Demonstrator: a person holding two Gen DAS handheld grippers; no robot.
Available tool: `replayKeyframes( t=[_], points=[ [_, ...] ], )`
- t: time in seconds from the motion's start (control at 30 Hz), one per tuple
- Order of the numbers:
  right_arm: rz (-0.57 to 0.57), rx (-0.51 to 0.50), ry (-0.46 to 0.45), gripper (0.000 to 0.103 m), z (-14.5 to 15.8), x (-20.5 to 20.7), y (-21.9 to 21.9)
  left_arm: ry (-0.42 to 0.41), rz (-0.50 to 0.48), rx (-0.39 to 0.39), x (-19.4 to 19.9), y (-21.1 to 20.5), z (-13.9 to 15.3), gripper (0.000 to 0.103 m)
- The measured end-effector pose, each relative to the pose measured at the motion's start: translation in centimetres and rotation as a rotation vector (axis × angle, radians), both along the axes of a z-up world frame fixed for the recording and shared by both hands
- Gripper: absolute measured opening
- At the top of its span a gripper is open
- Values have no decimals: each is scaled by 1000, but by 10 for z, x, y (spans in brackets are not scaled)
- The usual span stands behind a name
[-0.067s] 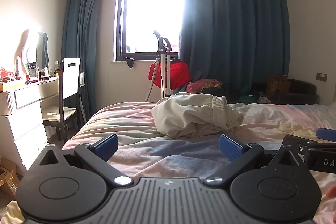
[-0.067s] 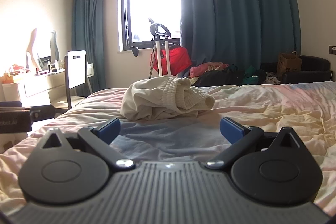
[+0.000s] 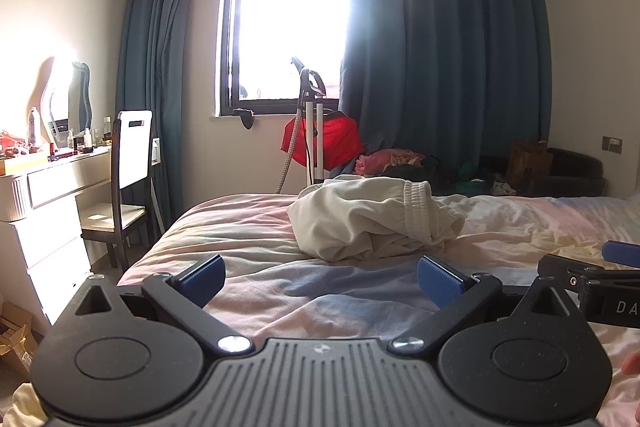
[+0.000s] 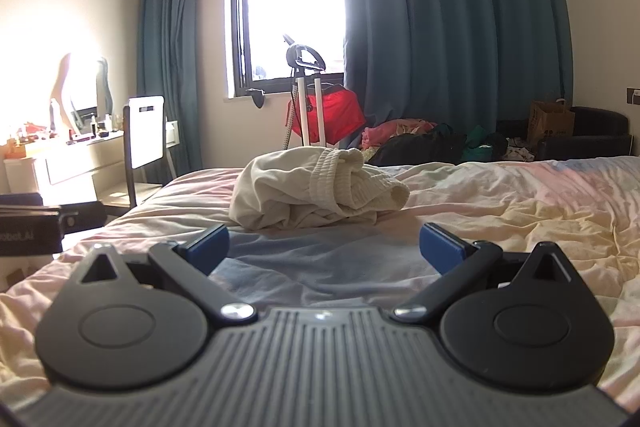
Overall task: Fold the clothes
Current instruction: 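Move both grippers toward the white garment on the bed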
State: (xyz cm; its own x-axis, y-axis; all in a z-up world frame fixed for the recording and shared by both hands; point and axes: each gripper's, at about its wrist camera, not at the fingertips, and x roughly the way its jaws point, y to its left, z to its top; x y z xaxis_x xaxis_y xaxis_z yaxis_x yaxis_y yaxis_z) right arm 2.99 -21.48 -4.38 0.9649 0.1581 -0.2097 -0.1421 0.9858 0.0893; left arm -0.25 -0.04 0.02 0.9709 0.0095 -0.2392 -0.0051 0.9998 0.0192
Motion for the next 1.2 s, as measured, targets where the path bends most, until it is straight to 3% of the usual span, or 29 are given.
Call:
replayKeyframes(
  t=[0.3,0.6,0.77,1.1,1.2],
  points=[
    [19,12,1,103,6,-2,2,-30,15,-17,-9,-1,-3,103],
    [37,-1,-11,102,0,-4,13,-55,-40,7,-12,-7,-7,103],
    [6,12,9,70,-4,-1,5,-47,-31,-5,-12,-6,-8,103],
    [-37,50,-11,67,-3,-1,-1,-41,-35,-39,-13,1,-5,99],
    [-50,55,7,51,-1,-1,-1,-43,-37,-39,-12,1,-5,99]
  ],
)
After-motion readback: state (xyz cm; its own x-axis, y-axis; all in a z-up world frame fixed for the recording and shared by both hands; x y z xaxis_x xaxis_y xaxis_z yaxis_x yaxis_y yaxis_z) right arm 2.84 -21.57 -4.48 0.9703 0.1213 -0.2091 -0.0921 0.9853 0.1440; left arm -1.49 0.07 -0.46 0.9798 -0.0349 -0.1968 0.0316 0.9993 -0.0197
